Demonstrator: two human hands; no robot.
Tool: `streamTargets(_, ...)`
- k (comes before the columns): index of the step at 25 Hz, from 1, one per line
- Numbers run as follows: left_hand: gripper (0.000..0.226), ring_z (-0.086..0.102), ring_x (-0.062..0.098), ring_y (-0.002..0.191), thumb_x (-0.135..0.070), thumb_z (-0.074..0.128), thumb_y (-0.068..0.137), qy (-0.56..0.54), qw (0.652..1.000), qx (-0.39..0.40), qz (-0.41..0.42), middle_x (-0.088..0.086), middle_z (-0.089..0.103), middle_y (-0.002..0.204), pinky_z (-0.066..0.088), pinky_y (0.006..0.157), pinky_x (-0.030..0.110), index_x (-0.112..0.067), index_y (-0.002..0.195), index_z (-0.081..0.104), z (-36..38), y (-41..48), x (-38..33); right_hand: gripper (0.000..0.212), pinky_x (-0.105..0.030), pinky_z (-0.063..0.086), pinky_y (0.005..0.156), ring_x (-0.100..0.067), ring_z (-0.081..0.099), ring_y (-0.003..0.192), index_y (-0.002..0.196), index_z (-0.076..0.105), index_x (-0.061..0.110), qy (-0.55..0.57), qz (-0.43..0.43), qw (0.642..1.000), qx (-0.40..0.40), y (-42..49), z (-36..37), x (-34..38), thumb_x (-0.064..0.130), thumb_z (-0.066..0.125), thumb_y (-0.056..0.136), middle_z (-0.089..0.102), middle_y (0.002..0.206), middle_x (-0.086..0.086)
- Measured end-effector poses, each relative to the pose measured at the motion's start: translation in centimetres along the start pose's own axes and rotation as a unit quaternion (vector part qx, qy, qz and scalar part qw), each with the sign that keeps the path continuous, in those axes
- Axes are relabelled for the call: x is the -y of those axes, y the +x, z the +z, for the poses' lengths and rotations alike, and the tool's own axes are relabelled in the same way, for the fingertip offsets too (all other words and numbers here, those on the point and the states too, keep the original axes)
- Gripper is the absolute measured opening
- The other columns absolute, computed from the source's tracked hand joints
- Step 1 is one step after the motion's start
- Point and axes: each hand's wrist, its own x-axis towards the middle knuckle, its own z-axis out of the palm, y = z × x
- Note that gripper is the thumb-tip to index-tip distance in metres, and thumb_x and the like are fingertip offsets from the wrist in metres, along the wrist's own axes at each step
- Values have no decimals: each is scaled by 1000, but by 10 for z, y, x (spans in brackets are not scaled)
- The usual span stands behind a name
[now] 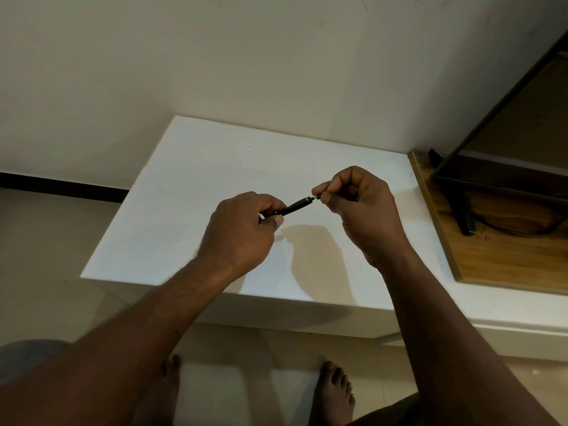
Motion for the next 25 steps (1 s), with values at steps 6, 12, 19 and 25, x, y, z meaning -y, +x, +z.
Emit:
streamTargets(6, 15, 62, 5, 85, -25, 68, 94, 2, 1000, 2, 3, -12, 71, 95, 49, 77, 29, -32, 105, 76, 0, 0, 0, 25, -27, 50, 82, -10, 75, 96, 85, 63, 17, -10, -9, 1000, 1, 0, 0, -1, -6, 63, 92, 82, 92, 3)
streamTargets(12, 16, 61, 6, 82, -24, 69, 94, 16, 1000, 0, 17, -11, 70, 94, 44, 72, 24, -30, 107, 77, 1, 0, 0, 19, -27, 53, 81, -3, 72, 89, 89, 64, 20, -48, -16, 999, 9, -2, 2, -1, 3, 67, 95, 82, 91, 10)
streamTargets(19, 18, 62, 9, 84, -24, 69, 95, 21, 1000, 1, 21, -10, 71, 96, 45, 74, 23, -29, 110, 77, 0, 0, -1, 13, -28, 54, 77, -3, 71, 81, 96, 71, 22, -48, 5, 999, 3, -2, 1, 2, 10, 73, 94, 82, 91, 7)
streamTargets(25, 17, 62, 4, 84, -24, 68, 95, 10, 1000, 1, 17, -12, 70, 94, 47, 74, 25, -30, 109, 77, -1, 0, -1, 7, -45, 61, 85, -18, 74, 85, 93, 79, 28, -64, 39, 997, -15, -1, 1, 2, 22, 75, 94, 78, 83, 0)
